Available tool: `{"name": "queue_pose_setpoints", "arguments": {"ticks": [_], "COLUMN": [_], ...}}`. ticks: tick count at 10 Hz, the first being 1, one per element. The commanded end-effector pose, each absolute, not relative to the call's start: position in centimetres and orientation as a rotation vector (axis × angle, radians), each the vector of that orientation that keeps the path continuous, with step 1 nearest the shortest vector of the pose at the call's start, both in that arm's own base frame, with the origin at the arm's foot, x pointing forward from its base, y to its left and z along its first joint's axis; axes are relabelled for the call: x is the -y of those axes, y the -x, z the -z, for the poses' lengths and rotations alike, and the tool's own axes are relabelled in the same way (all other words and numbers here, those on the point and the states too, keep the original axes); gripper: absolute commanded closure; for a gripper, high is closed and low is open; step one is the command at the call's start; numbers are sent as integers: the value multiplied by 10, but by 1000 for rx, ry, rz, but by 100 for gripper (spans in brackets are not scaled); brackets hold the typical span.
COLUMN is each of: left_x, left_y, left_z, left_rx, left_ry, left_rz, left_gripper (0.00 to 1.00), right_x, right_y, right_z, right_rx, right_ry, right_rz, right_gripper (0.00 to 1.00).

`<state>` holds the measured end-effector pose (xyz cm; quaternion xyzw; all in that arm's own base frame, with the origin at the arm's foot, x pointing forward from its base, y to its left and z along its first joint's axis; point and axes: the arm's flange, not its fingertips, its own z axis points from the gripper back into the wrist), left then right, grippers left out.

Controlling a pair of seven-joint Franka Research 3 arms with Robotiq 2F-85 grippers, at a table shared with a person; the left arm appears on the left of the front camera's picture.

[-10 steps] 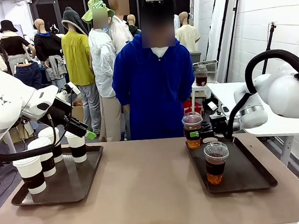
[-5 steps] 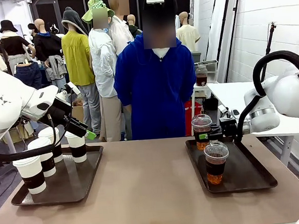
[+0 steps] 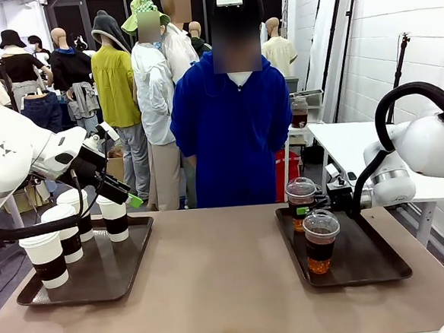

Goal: Distribute the coffee onto the tray.
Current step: Pick up another iced Americano from the middle of the table and place it on the right Handle tray.

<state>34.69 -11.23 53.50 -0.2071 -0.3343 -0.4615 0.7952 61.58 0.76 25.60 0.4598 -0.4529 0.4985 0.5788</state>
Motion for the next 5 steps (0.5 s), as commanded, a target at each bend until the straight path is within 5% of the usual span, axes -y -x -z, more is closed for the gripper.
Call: {"name": "queue_pose_setpoints", "arguments": {"ticks": [1, 5], "left_x": [110, 110], "left_y": [-349, -349], "left_z": [-533, -533], "left_rx": [727, 727], "left_ry": [458, 458], "left_rz": [1003, 1003], "left_gripper": [0, 0], "right_x": [-6, -6], "right_y": [-618, -622], "right_z": [-258, -251], "right_rx": [1122, 1128], "right_ry": [-1099, -1075], "right_rz": [-1157, -1149], "right_gripper": [36, 36]}}
